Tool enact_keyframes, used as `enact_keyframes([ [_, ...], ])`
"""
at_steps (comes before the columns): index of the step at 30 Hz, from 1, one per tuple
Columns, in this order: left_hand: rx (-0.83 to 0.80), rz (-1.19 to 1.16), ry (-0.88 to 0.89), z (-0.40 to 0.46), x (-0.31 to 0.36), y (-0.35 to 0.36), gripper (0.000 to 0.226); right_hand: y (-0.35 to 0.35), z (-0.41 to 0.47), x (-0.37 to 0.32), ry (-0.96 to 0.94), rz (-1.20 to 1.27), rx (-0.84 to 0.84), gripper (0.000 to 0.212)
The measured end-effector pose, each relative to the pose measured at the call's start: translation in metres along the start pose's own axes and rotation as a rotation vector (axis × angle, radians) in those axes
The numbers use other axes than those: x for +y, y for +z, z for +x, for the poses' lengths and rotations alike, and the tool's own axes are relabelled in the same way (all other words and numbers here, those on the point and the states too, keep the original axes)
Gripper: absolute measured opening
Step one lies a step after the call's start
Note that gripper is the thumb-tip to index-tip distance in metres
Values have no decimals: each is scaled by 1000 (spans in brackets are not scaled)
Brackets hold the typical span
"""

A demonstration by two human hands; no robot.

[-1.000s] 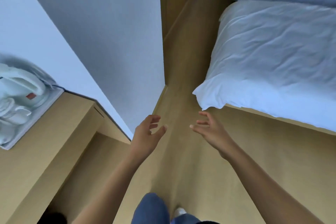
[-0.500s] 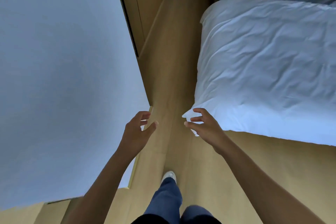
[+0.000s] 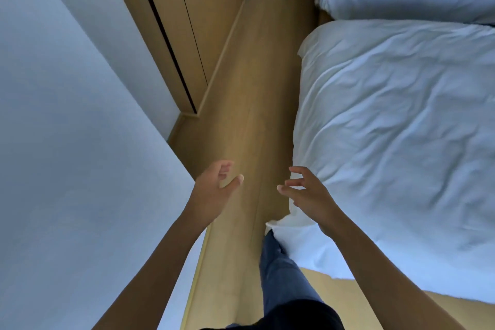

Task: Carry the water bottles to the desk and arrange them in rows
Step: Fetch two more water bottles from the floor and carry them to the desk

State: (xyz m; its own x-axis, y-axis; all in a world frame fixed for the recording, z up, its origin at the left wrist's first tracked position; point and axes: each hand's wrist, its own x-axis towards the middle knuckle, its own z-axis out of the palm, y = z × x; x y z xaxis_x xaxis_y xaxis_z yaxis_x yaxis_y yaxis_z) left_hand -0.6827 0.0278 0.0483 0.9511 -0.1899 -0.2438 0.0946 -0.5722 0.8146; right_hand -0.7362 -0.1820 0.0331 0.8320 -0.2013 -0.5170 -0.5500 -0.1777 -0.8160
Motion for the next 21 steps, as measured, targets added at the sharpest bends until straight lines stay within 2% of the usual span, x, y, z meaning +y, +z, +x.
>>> enact_keyframes([
  [8,-11,-13,-12,175,81,8,40,-73,163,-108,-31,-71,-19,55],
  [16,-31,-44,-69,331,108,8,37,-106,311,-171,1,-100,-28,56],
  [21,-20,-85,-24,463,131,-3,36,-115,427,-235,-44,-144,-11,59],
])
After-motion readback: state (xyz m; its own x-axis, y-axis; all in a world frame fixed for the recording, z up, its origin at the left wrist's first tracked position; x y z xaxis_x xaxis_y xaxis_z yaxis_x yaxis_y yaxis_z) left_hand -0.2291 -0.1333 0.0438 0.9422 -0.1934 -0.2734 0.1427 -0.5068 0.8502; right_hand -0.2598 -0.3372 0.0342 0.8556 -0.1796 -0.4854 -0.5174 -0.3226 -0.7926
